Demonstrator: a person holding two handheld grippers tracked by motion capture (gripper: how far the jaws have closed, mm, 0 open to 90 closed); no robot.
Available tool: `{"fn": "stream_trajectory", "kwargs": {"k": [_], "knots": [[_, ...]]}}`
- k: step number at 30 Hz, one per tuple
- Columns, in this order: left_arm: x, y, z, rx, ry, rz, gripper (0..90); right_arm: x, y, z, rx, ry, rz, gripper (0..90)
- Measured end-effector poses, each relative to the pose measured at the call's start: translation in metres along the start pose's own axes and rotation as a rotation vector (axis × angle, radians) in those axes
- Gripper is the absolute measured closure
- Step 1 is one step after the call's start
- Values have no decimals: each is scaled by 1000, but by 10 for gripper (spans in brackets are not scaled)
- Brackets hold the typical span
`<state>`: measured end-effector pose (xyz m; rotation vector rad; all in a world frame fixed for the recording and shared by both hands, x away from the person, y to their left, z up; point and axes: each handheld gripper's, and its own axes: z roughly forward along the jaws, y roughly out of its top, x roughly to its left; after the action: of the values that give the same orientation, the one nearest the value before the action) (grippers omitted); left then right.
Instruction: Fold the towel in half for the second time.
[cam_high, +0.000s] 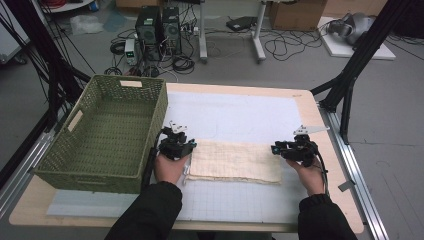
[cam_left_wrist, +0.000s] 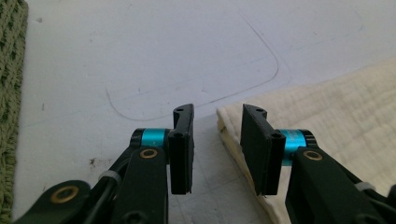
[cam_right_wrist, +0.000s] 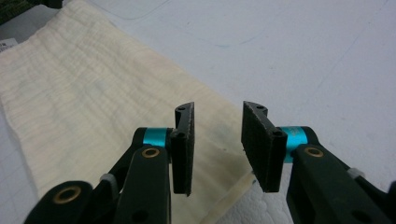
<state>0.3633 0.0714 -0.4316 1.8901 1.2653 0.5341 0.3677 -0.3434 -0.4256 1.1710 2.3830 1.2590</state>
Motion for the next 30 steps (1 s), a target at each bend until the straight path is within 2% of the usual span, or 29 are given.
{"fn": "stream_trajectory", "kwargs": {"k": [6, 13, 18, 20, 23, 26, 27, 30], "knots": [[1, -1, 4, 22, -5, -18, 629, -2, -1, 5, 16, -10, -5, 622], [1, -3, 10, 54, -6, -33, 608, -6, -2, 7, 31, -22, 27, 606], [1, -4, 14, 63, 3, -41, 588, -14, -5, 7, 32, -69, 47, 590], [0, -4, 15, 62, 2, -41, 590, -18, -6, 6, 21, -68, 69, 590], [-1, -4, 16, 59, 8, -43, 592, -20, -7, 11, 44, -66, 65, 590], [-4, -4, 17, 57, -9, -22, 656, -16, -6, 17, 78, -62, 40, 599], [-6, -4, 17, 52, -9, -21, 694, -15, -6, 17, 82, -67, 26, 640], [-7, -5, 17, 48, -32, 2, 784, -14, -6, 18, 92, -45, 25, 712]]}}
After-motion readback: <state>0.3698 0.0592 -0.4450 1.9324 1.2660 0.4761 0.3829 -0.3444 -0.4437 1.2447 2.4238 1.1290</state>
